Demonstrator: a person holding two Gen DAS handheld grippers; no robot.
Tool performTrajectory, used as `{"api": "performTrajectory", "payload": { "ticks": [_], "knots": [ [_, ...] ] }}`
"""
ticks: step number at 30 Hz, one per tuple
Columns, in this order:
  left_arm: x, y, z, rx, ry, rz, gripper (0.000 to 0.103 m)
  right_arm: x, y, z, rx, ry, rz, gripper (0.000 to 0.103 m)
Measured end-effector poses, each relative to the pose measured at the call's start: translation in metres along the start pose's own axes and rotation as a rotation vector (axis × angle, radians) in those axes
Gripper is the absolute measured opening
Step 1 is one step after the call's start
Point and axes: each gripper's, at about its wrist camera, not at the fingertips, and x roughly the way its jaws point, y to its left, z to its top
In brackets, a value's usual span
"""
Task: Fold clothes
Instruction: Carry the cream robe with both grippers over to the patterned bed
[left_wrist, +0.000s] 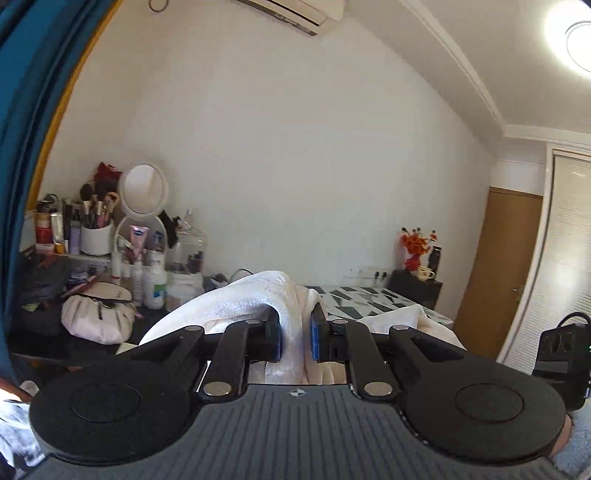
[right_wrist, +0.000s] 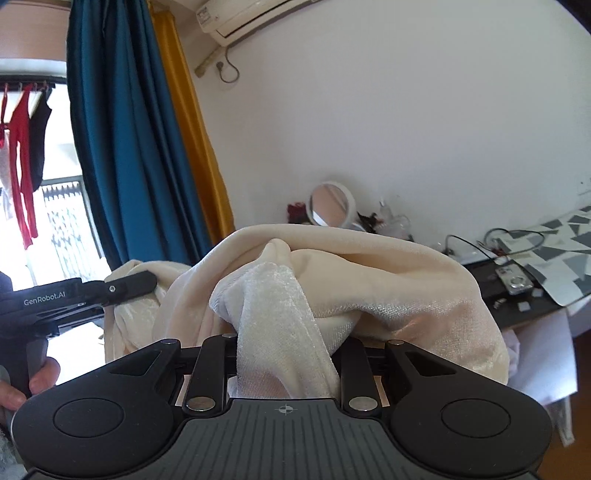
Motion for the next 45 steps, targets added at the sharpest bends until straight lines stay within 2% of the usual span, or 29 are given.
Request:
{"api": "performTrajectory", "payload": {
  "ticks": [4,8,12,18,23,29,34,38,45],
  "knots": [
    [0.014,-0.025,-0.012,-0.035,0.057,-0.103,0.014,-0.038,-0.005,-0.008,0.022,0.021,-0.089,0.02],
    [0.042,-0.06,-0.019,-0.022,0.087,-0.181,0.014,-0.069,-0.024,-0.008,0.046,-0.022,-0.148,0.02],
    [0.082,-0.113,-0.027,0.006,0.085,-0.249,0.015,-0.109,-0.065,-0.001,0.036,-0.074,-0.18,0.02],
    [0.165,-0.226,-0.042,0.013,0.063,-0.336,0.015,-0.19,-0.159,0.02,0.017,-0.134,-0.225,0.02],
    [0.241,-0.315,-0.049,-0.023,0.063,-0.45,0.015,-0.261,-0.259,0.061,-0.014,-0.151,-0.318,0.02],
    [0.307,-0.383,-0.06,-0.02,0.106,-0.539,0.015,-0.319,-0.35,0.102,-0.03,-0.196,-0.424,0.02],
    [0.362,-0.407,-0.065,0.002,0.14,-0.582,0.015,-0.327,-0.407,0.119,-0.037,-0.229,-0.457,0.02],
    [0.409,-0.41,-0.067,-0.027,0.148,-0.597,0.016,-0.309,-0.453,0.134,0.022,-0.219,-0.455,0.02],
    [0.538,-0.38,-0.045,-0.02,0.147,-0.625,0.016,-0.223,-0.542,0.172,0.061,-0.197,-0.451,0.02]
  ]
}}
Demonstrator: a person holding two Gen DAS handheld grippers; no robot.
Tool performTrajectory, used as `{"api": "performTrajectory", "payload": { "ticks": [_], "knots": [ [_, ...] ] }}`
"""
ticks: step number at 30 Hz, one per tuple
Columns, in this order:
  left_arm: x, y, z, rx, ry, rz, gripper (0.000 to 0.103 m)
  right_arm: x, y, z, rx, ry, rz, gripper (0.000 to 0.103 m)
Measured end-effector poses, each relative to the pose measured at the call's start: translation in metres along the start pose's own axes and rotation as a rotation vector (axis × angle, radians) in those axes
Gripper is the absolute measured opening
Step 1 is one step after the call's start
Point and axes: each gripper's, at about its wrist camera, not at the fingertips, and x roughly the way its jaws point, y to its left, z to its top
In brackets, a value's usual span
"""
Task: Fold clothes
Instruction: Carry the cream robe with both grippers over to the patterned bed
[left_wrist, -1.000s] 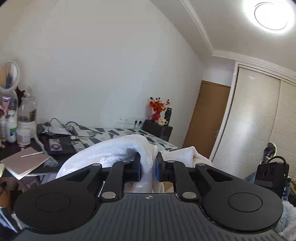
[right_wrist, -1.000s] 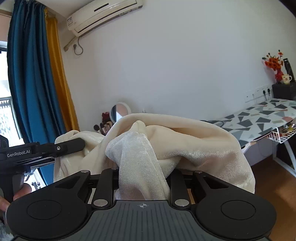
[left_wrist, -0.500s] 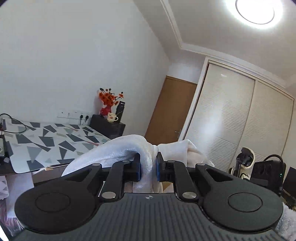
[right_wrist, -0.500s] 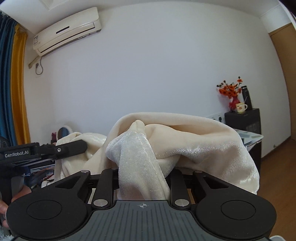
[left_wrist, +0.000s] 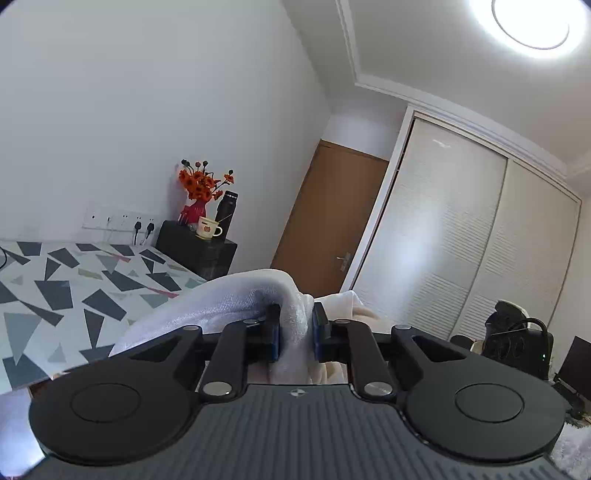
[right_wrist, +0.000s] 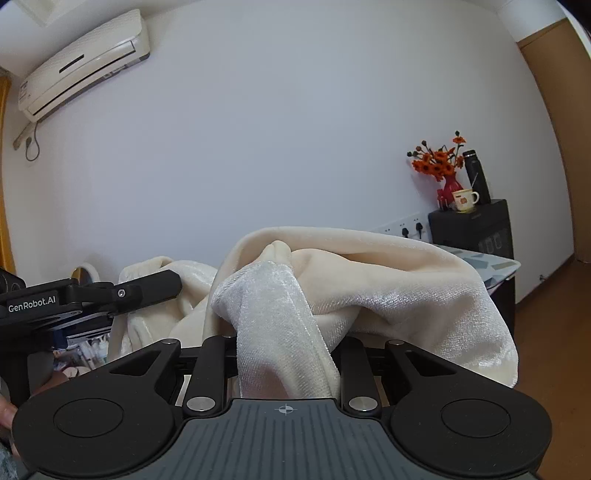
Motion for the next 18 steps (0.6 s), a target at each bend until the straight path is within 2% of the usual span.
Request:
{"api": "performTrajectory", "payload": {
  "ticks": [5,8,18],
  "knots": [
    [0.049,0.079,0.051,0.02,0.007,-0.01,0.017,0.113,-0.006,0.035,0.01,-0.004,0.015,0.02],
    [0.075,0.116,0.076,0.04,-0.015,-0.027,0.017,0.168,-0.005,0.053,-0.017,-0.043,0.027,0.02],
    [0.136,0.17,0.114,0.047,-0.086,-0.009,0.018,0.285,-0.032,0.107,-0.011,-0.109,0.063,0.02]
  ]
}}
